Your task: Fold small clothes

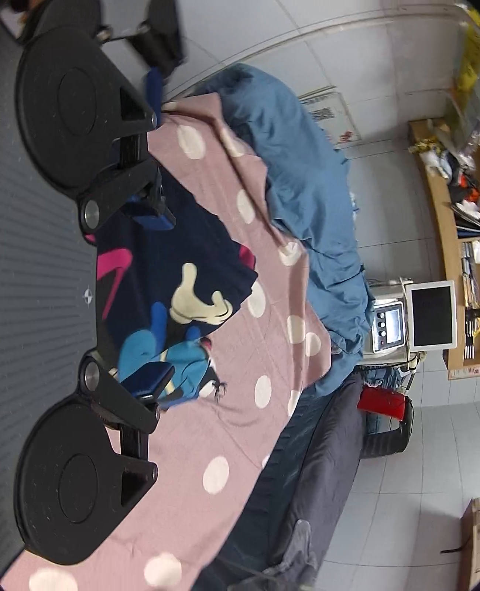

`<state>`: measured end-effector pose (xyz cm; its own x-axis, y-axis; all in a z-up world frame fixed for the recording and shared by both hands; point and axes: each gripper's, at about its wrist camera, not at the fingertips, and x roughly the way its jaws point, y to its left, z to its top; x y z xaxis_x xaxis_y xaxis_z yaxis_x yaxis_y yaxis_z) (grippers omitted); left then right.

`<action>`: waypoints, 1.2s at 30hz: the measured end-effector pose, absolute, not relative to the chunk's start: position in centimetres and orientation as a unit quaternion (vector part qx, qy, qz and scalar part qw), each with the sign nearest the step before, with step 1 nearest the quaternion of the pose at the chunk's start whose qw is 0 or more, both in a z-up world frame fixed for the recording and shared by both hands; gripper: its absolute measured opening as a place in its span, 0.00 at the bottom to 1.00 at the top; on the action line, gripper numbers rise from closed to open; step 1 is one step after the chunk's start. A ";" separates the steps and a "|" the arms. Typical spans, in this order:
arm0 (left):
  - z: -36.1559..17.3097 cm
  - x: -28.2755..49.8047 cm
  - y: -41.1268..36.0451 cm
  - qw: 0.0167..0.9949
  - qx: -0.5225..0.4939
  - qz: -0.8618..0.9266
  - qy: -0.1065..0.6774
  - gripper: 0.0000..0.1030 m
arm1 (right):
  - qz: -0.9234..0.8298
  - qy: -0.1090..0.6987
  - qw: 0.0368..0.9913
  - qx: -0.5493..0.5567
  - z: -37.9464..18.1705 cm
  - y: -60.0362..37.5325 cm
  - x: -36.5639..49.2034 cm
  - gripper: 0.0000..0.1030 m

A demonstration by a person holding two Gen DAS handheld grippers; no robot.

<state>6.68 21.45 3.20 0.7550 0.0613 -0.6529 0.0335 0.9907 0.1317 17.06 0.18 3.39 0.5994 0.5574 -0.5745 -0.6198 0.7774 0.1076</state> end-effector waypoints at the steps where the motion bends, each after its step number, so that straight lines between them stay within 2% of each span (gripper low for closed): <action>1: 3.5 6.4 21.3 0.933 0.074 0.011 0.352 1.00 | 0.328 0.311 0.890 -0.058 3.6 0.0 16.9 1.00; 11: 4.0 5.1 21.6 0.915 0.071 0.020 0.396 1.00 | 0.356 0.378 0.845 -0.124 3.3 1.4 15.4 1.00; 24: 3.2 5.8 21.5 0.893 0.088 0.020 0.441 1.00 | 0.362 0.395 0.815 -0.220 2.4 4.7 14.8 1.00; 36: 2.8 7.1 20.7 0.885 0.098 0.004 0.455 1.00 | 0.355 0.397 0.811 -0.243 2.3 5.4 14.9 1.00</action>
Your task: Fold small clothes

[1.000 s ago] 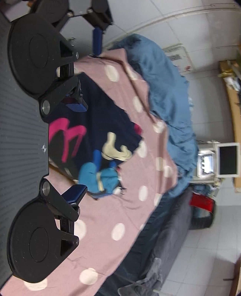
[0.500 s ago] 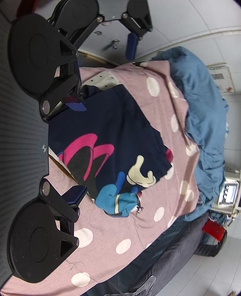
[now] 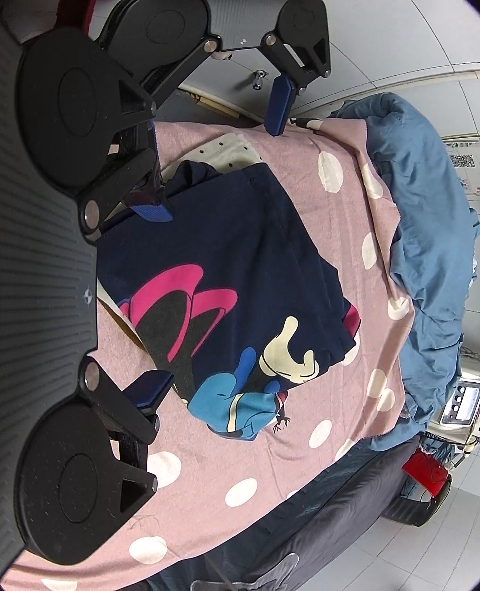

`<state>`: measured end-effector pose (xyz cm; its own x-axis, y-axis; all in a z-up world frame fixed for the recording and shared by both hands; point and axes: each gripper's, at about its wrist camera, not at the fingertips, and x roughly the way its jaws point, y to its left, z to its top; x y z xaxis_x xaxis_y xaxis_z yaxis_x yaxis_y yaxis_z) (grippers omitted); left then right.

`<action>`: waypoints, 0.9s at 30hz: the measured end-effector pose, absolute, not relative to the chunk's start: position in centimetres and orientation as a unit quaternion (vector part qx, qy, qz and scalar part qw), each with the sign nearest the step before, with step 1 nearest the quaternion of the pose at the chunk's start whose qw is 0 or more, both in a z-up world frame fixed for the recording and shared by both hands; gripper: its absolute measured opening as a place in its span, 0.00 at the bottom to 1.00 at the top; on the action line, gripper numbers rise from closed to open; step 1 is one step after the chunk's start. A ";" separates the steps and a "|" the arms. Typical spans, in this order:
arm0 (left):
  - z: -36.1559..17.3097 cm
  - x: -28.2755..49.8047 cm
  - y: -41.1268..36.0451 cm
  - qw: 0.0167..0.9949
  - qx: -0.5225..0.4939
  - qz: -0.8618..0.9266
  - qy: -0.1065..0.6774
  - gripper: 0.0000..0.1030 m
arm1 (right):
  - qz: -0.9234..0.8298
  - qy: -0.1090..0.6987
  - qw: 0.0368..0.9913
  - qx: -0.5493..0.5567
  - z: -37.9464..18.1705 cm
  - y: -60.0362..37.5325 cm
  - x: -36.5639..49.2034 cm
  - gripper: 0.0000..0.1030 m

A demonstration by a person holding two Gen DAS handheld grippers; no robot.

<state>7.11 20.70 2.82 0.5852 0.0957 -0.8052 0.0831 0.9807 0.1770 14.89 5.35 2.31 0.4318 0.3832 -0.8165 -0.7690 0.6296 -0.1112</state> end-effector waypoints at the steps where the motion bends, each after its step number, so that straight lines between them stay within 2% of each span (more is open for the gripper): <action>1: 2.8 7.2 20.6 0.885 0.099 0.004 0.455 1.00 | 0.354 0.396 0.811 -0.244 2.3 5.4 14.9 1.00; 27: 2.6 7.3 20.5 0.887 0.083 -0.006 0.454 1.00 | 0.350 0.405 0.810 -0.239 2.0 5.6 15.3 1.00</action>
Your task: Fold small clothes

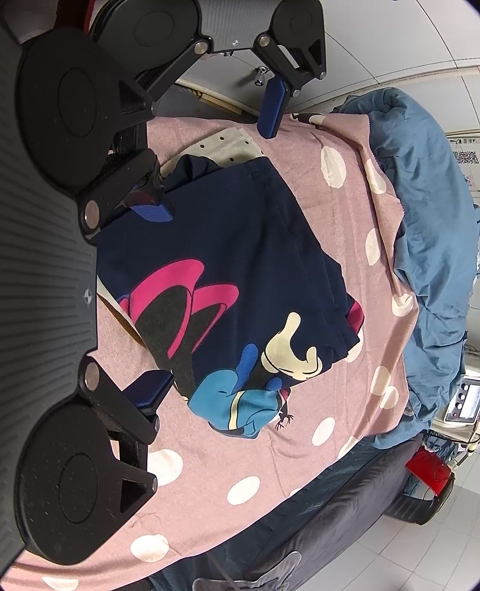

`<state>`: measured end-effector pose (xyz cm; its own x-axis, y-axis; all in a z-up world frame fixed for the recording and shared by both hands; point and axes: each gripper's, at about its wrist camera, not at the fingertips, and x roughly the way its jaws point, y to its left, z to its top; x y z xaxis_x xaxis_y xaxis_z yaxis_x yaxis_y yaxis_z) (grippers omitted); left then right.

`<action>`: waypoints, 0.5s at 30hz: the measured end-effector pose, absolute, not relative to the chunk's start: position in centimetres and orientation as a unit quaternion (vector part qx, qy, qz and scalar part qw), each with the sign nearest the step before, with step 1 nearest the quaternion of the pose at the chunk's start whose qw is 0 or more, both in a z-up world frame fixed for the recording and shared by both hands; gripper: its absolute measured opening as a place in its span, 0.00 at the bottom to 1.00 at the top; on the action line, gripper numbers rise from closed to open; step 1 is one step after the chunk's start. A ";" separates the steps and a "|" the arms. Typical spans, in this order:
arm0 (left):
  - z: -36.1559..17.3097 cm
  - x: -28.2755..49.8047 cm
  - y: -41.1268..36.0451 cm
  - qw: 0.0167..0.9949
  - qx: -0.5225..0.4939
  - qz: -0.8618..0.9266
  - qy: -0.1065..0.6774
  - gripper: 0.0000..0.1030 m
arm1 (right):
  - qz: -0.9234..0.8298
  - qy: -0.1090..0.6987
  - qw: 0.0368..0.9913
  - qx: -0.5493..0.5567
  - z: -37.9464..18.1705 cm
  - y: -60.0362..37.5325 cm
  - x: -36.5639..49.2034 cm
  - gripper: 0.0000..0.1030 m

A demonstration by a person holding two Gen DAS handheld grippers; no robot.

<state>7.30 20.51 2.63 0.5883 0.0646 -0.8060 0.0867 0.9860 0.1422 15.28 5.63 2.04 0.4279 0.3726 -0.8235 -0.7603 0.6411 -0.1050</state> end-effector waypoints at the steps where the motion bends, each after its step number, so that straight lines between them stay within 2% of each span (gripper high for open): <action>1: 2.6 7.2 20.5 0.889 0.086 -0.004 0.450 1.00 | 0.350 0.407 0.810 -0.236 2.0 5.7 15.3 1.00; 15: 2.7 7.4 20.8 0.888 0.077 0.007 0.454 1.00 | 0.350 0.413 0.812 -0.220 1.9 5.8 15.6 1.00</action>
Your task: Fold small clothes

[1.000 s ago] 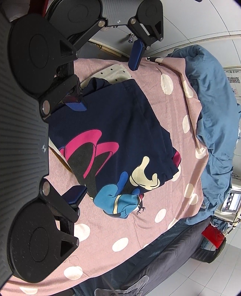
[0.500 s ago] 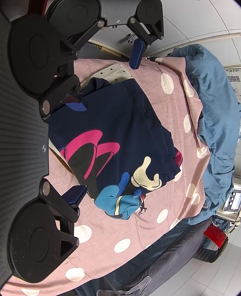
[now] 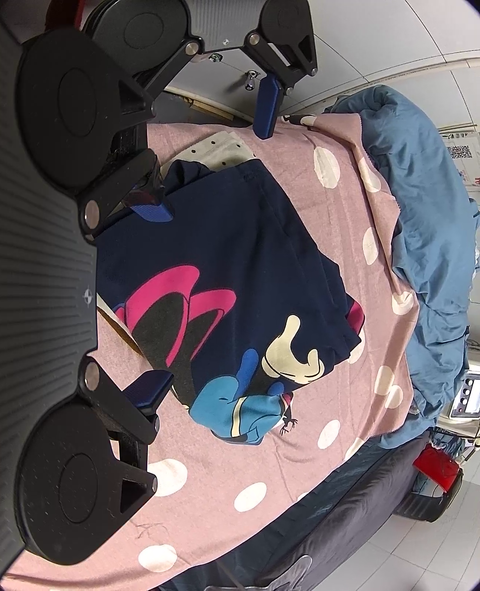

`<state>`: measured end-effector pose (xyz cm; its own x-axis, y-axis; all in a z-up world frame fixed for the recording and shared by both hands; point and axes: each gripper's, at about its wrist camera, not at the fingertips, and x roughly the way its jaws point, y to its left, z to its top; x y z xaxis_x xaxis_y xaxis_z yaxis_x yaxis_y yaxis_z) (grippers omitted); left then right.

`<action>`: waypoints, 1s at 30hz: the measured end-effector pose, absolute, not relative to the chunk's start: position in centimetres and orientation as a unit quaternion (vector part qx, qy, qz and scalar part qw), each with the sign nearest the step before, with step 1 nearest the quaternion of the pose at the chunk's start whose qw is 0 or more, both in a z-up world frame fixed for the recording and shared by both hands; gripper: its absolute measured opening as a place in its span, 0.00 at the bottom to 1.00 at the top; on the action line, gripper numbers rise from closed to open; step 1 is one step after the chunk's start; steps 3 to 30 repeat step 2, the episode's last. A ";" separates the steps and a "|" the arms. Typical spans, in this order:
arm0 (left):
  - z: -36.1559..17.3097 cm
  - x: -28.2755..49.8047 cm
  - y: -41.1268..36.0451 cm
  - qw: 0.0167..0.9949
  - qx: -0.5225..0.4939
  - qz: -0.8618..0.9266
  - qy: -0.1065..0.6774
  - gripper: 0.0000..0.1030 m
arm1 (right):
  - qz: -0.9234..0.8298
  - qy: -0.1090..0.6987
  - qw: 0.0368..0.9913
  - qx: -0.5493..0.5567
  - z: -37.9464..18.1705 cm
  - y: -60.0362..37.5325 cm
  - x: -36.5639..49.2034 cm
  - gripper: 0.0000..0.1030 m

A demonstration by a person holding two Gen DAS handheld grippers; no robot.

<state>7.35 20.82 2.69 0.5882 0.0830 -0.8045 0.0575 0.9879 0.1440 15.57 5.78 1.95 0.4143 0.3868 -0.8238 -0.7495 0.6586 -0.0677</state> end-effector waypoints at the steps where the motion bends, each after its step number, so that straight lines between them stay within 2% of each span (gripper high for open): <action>1: 2.7 7.3 20.8 0.889 0.079 0.008 0.452 1.00 | 0.350 0.413 0.812 -0.219 2.0 5.8 15.6 1.00; 30: 2.7 7.3 20.7 0.889 0.081 0.009 0.451 1.00 | 0.350 0.414 0.811 -0.220 2.0 5.8 15.6 1.00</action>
